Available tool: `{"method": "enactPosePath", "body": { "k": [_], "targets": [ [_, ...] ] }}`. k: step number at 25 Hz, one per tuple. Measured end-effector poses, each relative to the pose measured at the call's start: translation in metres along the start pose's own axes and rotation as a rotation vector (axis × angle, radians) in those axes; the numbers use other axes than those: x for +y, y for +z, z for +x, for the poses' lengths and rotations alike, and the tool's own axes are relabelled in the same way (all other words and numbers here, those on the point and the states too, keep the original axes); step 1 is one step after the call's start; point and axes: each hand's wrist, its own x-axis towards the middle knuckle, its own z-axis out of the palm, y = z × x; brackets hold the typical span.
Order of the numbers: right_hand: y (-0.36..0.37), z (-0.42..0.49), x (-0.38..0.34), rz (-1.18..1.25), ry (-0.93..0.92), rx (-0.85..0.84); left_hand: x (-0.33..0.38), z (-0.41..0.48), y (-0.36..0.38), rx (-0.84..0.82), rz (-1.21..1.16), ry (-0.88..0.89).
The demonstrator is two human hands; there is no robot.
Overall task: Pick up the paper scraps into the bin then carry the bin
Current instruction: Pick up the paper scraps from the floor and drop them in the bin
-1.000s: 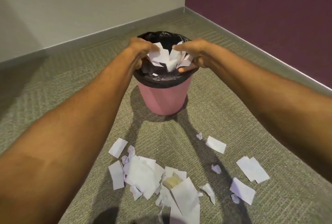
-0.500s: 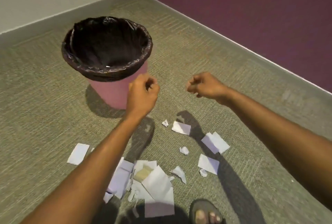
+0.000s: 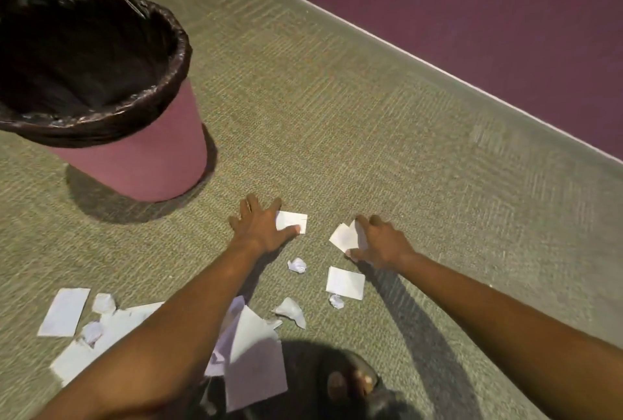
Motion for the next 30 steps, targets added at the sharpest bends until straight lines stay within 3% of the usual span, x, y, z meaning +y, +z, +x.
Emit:
{"method": "enactPosePath", "body": {
  "k": [3,8,13,16,18,20,22,25,27,30],
  "targets": [
    [0.026,-0.008,-0.015,-0.216,-0.142,0.140,0.021,0.000,0.012,0.070,0.080,-0.075],
    [0.030,-0.011,-0.026,-0.088,-0.295,0.221,0.038,-0.017,0.028,0.340,0.081,0.040],
    [0.009,-0.015,-0.020,0.273,-0.250,0.110,0.024,-0.013,0.021,0.329,-0.011,0.117],
    [0.004,-0.024,-0.014,0.557,-0.207,-0.087,0.014,-0.015,0.015,0.353,0.013,0.195],
    [0.011,-0.033,-0.015,0.532,-0.249,-0.205,0.008,-0.020,0.013,0.385,-0.038,0.210],
    [0.027,-0.041,-0.019,0.339,-0.287,-0.199,0.004,-0.030,0.013,0.421,-0.175,0.225],
    [0.045,-0.048,-0.022,0.213,-0.282,-0.106,0.003,-0.043,0.019,0.393,-0.252,0.287],
    [0.061,-0.056,-0.025,0.105,-0.313,0.053,0.004,-0.062,0.036,0.176,-0.157,0.439],
    [0.064,-0.060,-0.025,0.071,-0.305,0.101,0.007,-0.066,0.042,0.041,-0.016,0.468],
    [0.059,-0.061,-0.026,0.108,-0.232,0.143,0.018,-0.069,0.044,0.071,0.252,0.517]
  ]
}}
